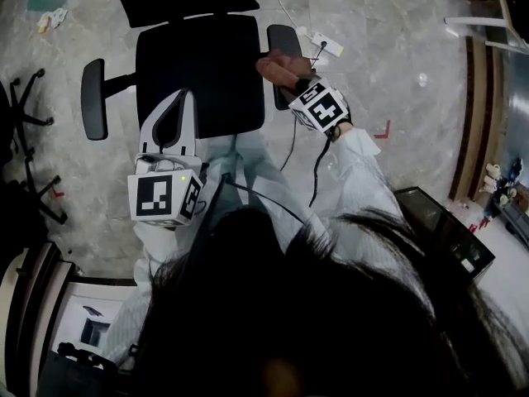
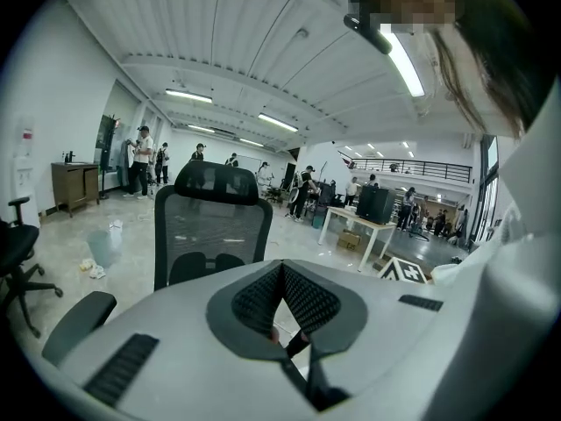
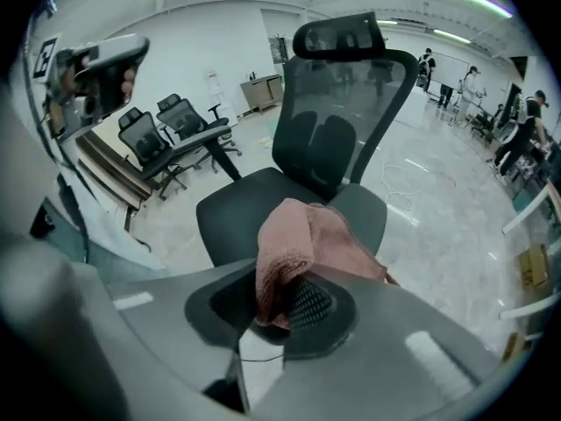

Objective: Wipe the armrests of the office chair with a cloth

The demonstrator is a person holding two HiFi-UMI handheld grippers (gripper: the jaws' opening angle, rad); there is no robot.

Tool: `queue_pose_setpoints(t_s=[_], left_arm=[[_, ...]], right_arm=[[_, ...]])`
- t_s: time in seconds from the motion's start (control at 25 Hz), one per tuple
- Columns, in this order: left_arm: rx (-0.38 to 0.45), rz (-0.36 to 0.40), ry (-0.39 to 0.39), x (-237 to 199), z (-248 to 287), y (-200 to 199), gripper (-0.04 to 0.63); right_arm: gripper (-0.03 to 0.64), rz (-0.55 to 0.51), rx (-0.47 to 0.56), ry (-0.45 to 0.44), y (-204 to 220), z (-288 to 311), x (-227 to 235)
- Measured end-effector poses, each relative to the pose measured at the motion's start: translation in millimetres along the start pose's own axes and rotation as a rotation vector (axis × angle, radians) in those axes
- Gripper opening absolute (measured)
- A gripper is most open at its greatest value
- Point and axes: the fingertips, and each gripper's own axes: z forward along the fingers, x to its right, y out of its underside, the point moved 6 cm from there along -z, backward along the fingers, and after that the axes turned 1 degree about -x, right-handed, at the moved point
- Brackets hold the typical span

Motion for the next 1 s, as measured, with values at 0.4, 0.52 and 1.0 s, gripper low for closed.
queue_pose_setpoints(t_s=[0.4, 0.52, 1.0], left_arm=[[0.020, 0.022, 0.058, 24, 8, -10, 0.002], [0.023, 0.022, 0.063, 28, 12, -12, 0.002], [0.012, 0.009, -0.027, 2, 8, -15, 0.002]], right_arm=[[0.049, 0.001, 0.009, -0.107, 47, -22, -70], [0.049, 0.086, 0.134, -0.074, 41, -46, -55], [0.049, 0.117, 0.356, 0.271, -75, -70, 119]])
